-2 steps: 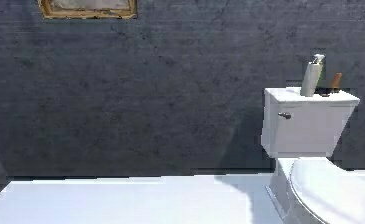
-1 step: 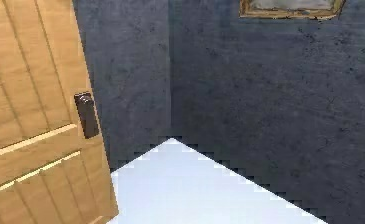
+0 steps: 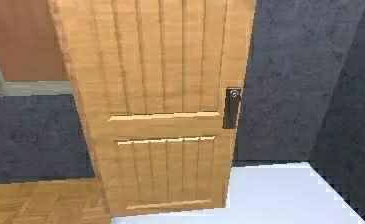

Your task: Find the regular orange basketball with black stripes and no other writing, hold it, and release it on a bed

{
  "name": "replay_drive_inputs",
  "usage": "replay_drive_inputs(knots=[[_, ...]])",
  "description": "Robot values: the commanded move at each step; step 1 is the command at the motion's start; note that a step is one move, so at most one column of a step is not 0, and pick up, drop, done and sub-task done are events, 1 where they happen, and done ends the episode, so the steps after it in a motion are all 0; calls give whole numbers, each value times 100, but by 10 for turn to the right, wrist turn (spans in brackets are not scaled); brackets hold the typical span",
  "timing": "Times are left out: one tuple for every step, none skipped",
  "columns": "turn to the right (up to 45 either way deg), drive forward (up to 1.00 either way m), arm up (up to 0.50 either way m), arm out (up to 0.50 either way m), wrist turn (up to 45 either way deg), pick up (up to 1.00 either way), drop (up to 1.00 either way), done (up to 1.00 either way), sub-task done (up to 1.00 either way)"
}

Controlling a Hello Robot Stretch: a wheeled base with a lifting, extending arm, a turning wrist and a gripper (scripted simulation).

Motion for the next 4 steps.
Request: replay_drive_inputs(knots=[[0, 60, 0, 0, 0, 0, 0, 0, 0], [-450, 0, 0, 0, 0, 0, 0, 0, 0], [-450, 0, 0, 0, 0, 0, 0, 0, 0], [-30, 0, 0, 0, 0, 0, 0, 0, 0]])
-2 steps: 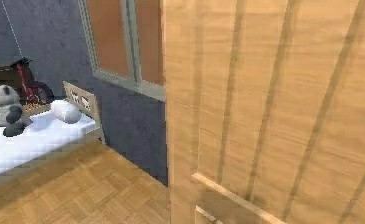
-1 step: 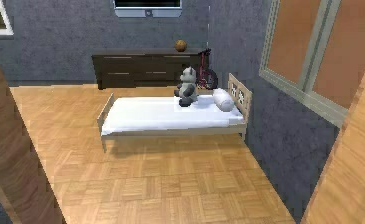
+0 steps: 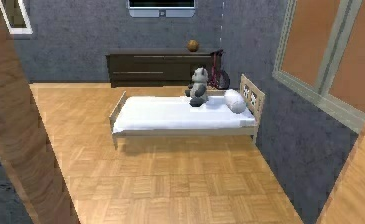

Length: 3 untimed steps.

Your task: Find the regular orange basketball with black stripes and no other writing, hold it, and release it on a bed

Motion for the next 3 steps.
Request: replay_drive_inputs(knots=[[0, 30, 0, 0, 0, 0, 0, 0, 0], [0, 30, 0, 0, 0, 0, 0, 0, 0], [-30, 0, 0, 0, 0, 0, 0, 0, 0]])
